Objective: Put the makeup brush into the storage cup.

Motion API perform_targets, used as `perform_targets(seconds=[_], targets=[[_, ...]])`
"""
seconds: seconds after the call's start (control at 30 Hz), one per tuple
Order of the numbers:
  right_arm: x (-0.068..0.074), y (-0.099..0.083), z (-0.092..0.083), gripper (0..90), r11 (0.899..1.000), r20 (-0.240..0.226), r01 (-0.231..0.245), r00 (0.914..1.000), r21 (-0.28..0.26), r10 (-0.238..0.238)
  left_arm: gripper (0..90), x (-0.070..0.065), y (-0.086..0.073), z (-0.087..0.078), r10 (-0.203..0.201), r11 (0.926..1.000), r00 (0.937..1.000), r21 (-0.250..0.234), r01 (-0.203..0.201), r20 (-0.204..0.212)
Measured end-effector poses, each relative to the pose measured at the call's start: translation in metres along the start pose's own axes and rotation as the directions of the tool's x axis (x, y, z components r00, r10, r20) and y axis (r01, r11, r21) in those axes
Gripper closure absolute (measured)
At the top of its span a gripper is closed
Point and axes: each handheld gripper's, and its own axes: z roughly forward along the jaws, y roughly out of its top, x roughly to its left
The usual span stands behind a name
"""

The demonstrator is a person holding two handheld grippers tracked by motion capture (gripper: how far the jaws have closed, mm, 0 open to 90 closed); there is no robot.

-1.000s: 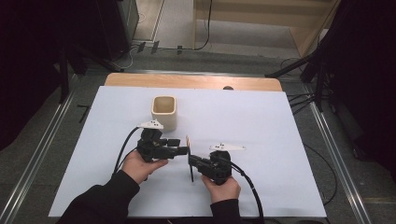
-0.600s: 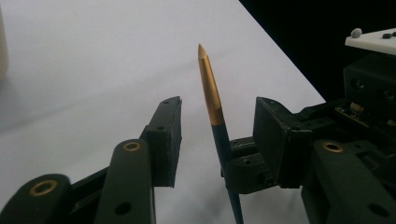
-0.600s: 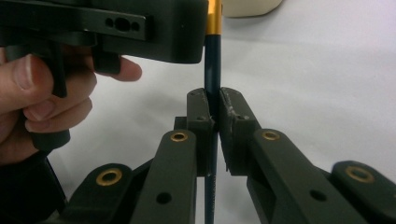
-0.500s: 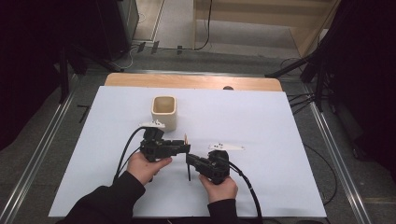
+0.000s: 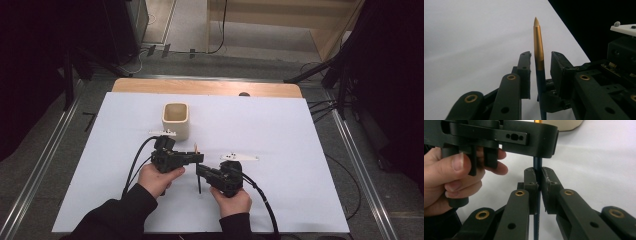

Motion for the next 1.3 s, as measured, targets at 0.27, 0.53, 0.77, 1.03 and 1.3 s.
perform_targets(seconds=[0.27, 0.53, 0.77, 1.03, 1.3], targets=[[0.0011, 0.0002, 0.0014, 84.7, 1.000, -0.006, 0.002, 1.0000, 0.005, -0.002, 79.5, 0.0044, -0.0012, -0.0006, -0.021, 0.9998, 0.9996, 0.001, 0.021, 0.019], [0.0022, 0.0004, 0.0025, 84.7, 1.000, 0.000, 0.010, 1.0000, 0.011, -0.010, 83.5, 0.0057, -0.0013, -0.0013, -0.031, 0.9995, 0.9989, 0.004, 0.031, 0.036], [0.0036, 0.0001, 0.0020, 81.2, 0.999, 0.010, 0.040, 0.9992, 0.005, -0.040, 84.0, 0.0063, -0.0003, -0.0028, -0.042, 0.9991, 0.9984, 0.011, 0.042, 0.036], [0.0052, 0.0002, 0.0006, 55.3, 0.992, 0.046, 0.123, 0.9913, 0.020, -0.124, 84.0, 0.0082, 0.0024, -0.0064, -0.030, 0.9993, 0.9994, 0.025, 0.029, 0.015], [-0.0008, 0.0033, -0.0016, 45.0, 0.980, 0.024, 0.191, 0.9811, 0.047, -0.192, 83.9, 0.0092, 0.0049, -0.0099, -0.013, 0.9991, 0.9998, 0.040, 0.012, 0.016]])
